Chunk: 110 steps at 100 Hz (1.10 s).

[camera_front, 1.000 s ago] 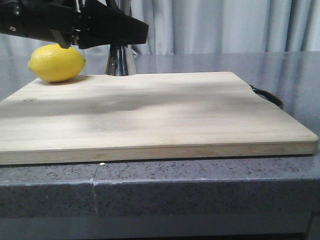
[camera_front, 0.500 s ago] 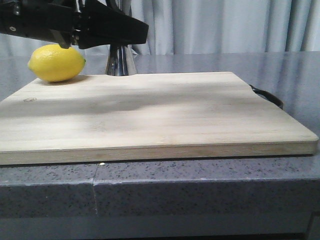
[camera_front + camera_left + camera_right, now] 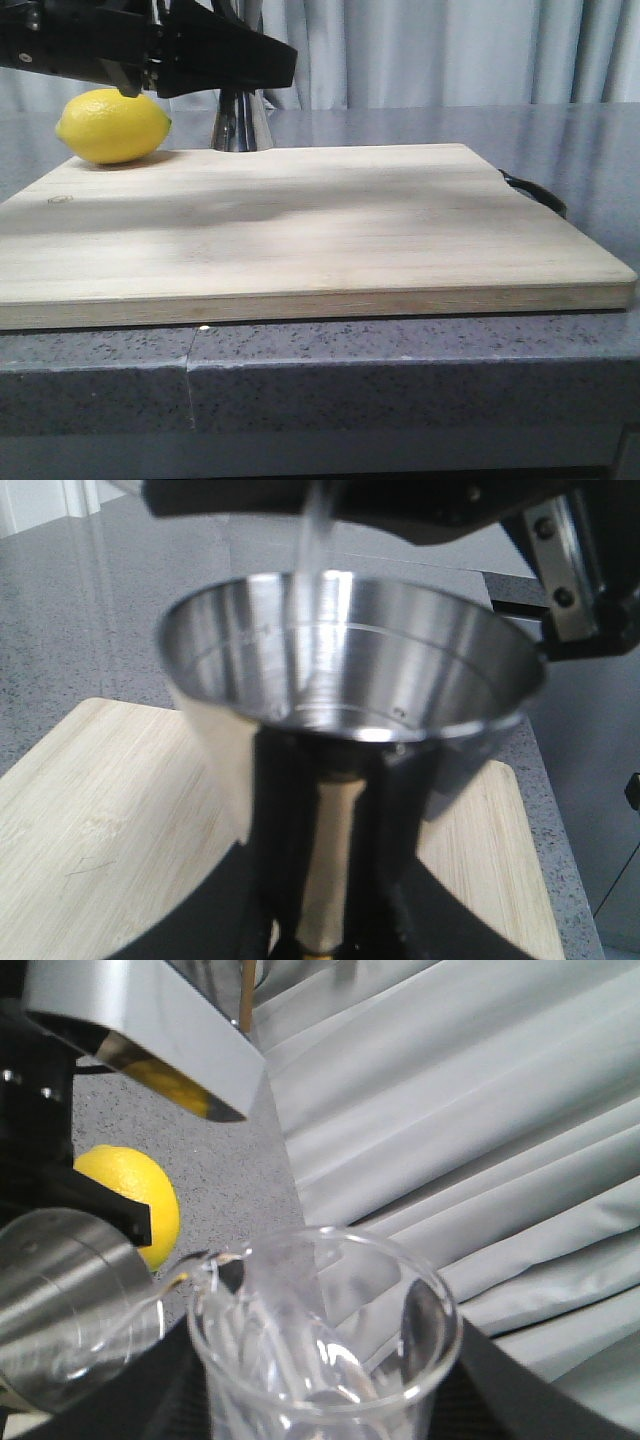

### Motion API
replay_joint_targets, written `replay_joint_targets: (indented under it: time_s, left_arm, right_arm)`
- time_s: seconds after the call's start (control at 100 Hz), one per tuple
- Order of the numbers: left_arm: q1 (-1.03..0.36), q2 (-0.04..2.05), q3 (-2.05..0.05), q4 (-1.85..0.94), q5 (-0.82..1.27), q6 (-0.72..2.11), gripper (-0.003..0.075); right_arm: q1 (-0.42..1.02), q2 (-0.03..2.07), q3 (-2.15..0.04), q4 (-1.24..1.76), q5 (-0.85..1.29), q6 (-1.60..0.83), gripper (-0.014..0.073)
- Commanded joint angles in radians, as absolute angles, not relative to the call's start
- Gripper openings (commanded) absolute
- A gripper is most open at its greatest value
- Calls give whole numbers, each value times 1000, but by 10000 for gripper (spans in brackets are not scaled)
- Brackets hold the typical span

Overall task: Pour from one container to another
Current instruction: 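Tilt the beaker with the right gripper, pouring liquid into the jigger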

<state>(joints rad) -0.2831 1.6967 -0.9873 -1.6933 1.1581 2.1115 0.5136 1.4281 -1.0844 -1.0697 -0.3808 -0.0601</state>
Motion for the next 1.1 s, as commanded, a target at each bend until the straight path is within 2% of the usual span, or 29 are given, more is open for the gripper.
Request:
replay_joint_targets:
  time_s: [0.0,1.09]
  left_arm:
    - [-292,1650,-1018,-1761,1278,2104,-19]
    - [-292,1650,-1018,-1761,1278,2104,-19]
  right_arm:
    - [513,1386,-1121,-1056,-409,-62,234]
    - [513,1386,-1125,-1181,-378,-62,234]
